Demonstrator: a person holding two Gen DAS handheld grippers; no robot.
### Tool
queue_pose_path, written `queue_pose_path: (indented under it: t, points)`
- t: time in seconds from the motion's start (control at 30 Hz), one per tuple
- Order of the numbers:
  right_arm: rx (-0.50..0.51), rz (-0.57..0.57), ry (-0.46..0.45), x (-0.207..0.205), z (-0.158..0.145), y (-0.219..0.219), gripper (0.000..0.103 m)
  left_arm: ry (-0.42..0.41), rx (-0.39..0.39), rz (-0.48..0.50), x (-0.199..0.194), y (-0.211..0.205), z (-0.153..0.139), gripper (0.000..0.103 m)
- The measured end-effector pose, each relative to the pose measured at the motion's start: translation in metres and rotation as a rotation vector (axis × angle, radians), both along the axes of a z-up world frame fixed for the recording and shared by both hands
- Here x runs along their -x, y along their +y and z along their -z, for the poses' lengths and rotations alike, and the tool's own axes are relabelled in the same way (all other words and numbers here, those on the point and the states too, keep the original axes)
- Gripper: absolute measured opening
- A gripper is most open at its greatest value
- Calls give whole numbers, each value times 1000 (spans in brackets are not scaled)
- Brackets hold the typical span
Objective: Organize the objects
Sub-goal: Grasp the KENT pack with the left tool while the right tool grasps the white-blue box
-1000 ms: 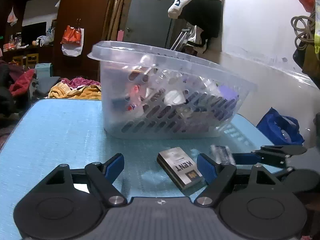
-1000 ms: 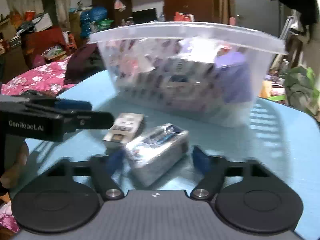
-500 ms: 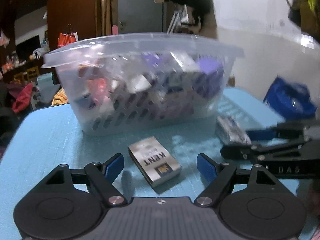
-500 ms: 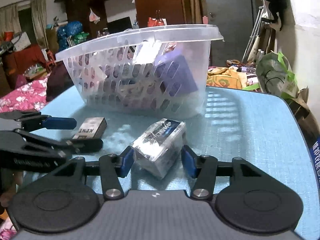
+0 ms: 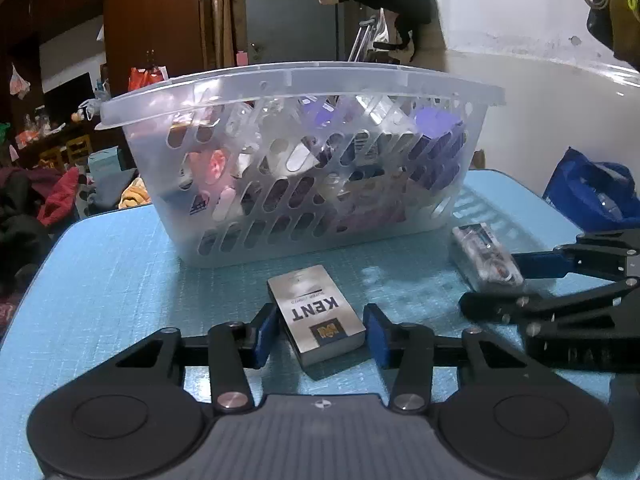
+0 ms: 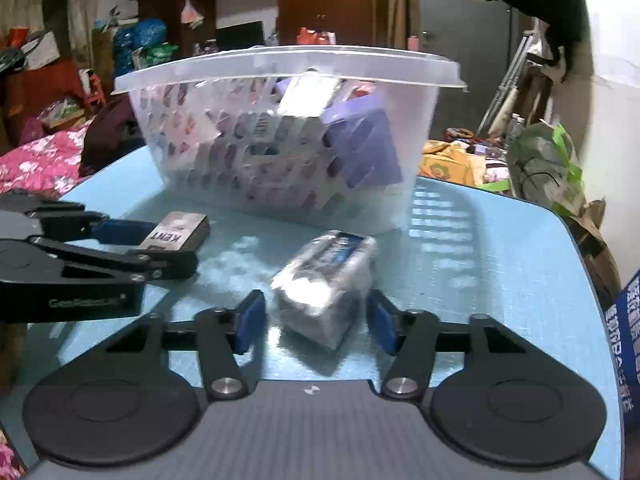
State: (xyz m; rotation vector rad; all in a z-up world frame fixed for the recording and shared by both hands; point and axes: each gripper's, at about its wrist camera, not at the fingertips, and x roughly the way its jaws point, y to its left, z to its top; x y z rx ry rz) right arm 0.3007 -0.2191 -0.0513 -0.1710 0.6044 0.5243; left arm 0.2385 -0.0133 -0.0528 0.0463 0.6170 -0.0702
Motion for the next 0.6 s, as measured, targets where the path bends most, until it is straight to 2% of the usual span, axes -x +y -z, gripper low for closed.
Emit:
queue_pose_path:
  t: [0.03, 0.13, 0.3, 0.37, 0.5, 0.6]
  points:
    - [-8, 9, 1, -1, 0, -2, 50, -1, 7, 8, 0, 1, 0, 49]
    - [-3, 12, -3, 0, 0, -2, 50, -2, 36, 25, -2, 5, -1, 49]
    - [8, 27, -15, 2, -1, 0, 49, -2, 14, 22, -3, 2, 0, 48]
    - [7, 31, -19, 2, -1, -1, 49, -6, 29, 18, -3, 3, -1, 48]
    - [7, 22, -38, 7, -3, 0, 49, -48, 97, 7, 3, 15, -4, 46]
    - [2, 25, -63, 11, -6, 0, 49, -90, 108, 15, 9, 16, -7, 46]
